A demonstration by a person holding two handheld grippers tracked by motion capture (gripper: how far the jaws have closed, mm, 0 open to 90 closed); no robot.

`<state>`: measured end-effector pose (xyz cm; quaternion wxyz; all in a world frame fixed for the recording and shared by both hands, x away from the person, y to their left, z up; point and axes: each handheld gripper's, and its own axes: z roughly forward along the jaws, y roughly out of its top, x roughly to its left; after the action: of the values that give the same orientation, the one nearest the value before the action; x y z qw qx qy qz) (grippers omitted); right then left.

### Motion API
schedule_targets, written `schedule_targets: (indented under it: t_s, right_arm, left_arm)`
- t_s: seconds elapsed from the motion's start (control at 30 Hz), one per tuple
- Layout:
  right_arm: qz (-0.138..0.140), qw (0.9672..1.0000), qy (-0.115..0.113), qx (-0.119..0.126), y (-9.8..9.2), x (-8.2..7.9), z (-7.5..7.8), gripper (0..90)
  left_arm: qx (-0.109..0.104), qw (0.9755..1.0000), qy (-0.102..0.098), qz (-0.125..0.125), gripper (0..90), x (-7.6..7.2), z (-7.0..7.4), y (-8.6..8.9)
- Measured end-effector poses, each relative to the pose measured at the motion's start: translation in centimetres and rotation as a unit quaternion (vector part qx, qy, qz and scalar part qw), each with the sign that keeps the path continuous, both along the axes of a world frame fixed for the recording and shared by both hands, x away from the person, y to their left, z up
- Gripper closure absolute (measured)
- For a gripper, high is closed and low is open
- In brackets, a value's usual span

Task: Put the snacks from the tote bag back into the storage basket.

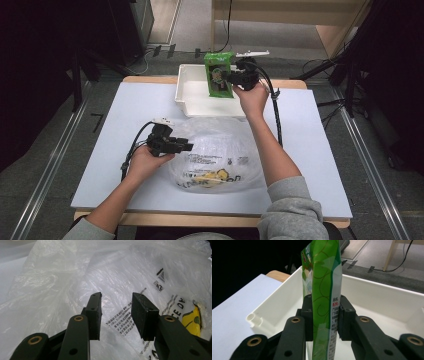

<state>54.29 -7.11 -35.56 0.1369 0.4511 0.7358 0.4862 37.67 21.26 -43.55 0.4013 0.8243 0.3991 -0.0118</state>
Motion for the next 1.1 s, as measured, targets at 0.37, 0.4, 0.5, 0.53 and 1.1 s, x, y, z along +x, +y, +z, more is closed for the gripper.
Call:
schedule_targets:
  t_s: [0.37,0.4,0.5,0.53,1.1]
  right_arm:
    - [-0.012,0.9999,-0.004,-0.002,1.2,2.1,-0.5,73.6]
    - [-0.012,0.9999,-0.001,-0.002,1.2,2.4,-0.6,73.6]
    - [-0.015,0.9998,0.007,-0.009,1.4,2.9,-1.1,73.6]
    - [-0.018,0.9998,0.008,-0.009,1.4,3.1,-1.3,73.6]
    - [-0.051,0.9986,0.012,-0.004,2.8,5.7,-4.5,73.5]
  left_arm:
    - [0.001,1.0000,0.002,-0.002,61.3,0.0,-0.1,0.2]
    - [0.002,1.0000,0.002,-0.001,61.3,0.0,0.0,0.2]
    - [0.000,1.0000,0.003,-0.002,61.4,0.1,-0.1,0.2]
    - [-0.001,1.0000,0.003,-0.003,61.4,0.1,-0.1,0.2]
    - [-0.006,0.9999,0.006,-0.007,61.5,0.2,-0.2,0.2]
